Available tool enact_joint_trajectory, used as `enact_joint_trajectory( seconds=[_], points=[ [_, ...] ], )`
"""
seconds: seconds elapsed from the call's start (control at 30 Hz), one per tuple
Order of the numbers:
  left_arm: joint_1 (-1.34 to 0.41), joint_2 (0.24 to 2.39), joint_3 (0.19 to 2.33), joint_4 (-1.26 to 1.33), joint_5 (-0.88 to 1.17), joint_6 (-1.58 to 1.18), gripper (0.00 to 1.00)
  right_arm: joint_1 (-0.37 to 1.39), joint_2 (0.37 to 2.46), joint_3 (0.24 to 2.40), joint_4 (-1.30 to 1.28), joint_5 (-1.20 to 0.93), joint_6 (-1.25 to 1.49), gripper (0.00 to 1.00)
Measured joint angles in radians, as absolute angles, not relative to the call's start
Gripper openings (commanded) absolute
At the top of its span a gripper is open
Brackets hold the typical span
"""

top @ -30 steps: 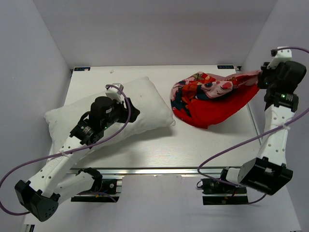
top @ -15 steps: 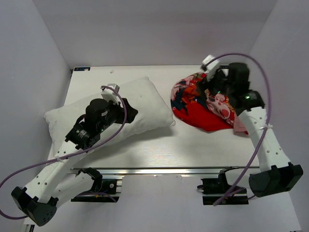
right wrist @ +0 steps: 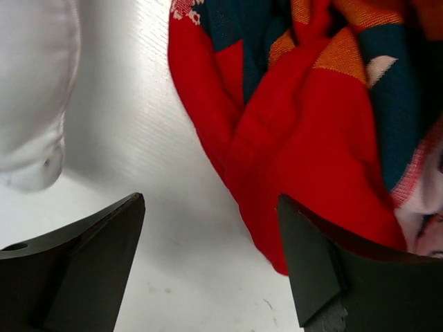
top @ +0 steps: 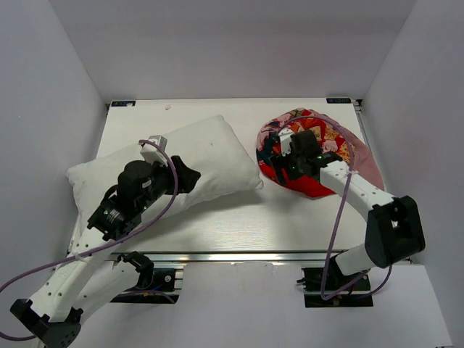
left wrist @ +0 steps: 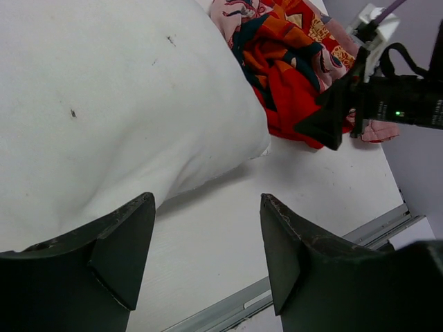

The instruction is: Put the pillow into the pillowcase

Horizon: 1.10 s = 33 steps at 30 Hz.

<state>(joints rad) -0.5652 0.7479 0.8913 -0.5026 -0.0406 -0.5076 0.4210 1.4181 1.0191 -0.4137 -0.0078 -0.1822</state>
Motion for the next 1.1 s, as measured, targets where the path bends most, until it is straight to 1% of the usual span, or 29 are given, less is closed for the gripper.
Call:
enact_joint_trajectory(
  seconds=[0.07,0.2,0.33,0.47,0.63,0.77,0.83,1.0,1.1],
  points=[
    [-0.565,0.749,0.891,-0.506,-0.043,-0.512,0.72,0.434,1.465,1.024,-0.392,0.022,-0.161,0.81],
    [-0.565,0.749,0.891,-0.522,-0.046,-0.518,0.72,0.440,1.623,1.062,-0.340,0.141,-0.124,0.78],
    [-0.566,0.750,0.891,-0.526,-0.048,-0.526,0.72,0.427,1.735,1.088,-0.304,0.255,-0.108,0.68],
    [-0.566,0.750,0.891,-0.526,-0.050,-0.535,0.72,0.400,1.774,1.115,-0.290,0.303,-0.112,0.00],
    [-0.566,0.750,0.891,-0.523,-0.050,-0.540,0.72,0.373,1.746,1.157,-0.285,0.269,-0.131,0.00],
    [-0.566,0.756,0.885,-0.507,-0.049,-0.539,0.72,0.371,1.615,1.191,-0.300,0.156,-0.177,0.00],
    [-0.565,0.768,0.882,-0.496,-0.049,-0.536,0.72,0.370,1.554,1.267,-0.297,0.095,-0.187,0.00],
    [-0.565,0.809,0.879,-0.471,-0.048,-0.524,0.72,0.370,1.483,1.563,-0.280,-0.026,-0.182,0.00],
    [-0.565,0.813,0.879,-0.461,-0.048,-0.519,0.72,0.368,1.444,1.643,-0.257,-0.052,-0.184,0.00]
  ],
)
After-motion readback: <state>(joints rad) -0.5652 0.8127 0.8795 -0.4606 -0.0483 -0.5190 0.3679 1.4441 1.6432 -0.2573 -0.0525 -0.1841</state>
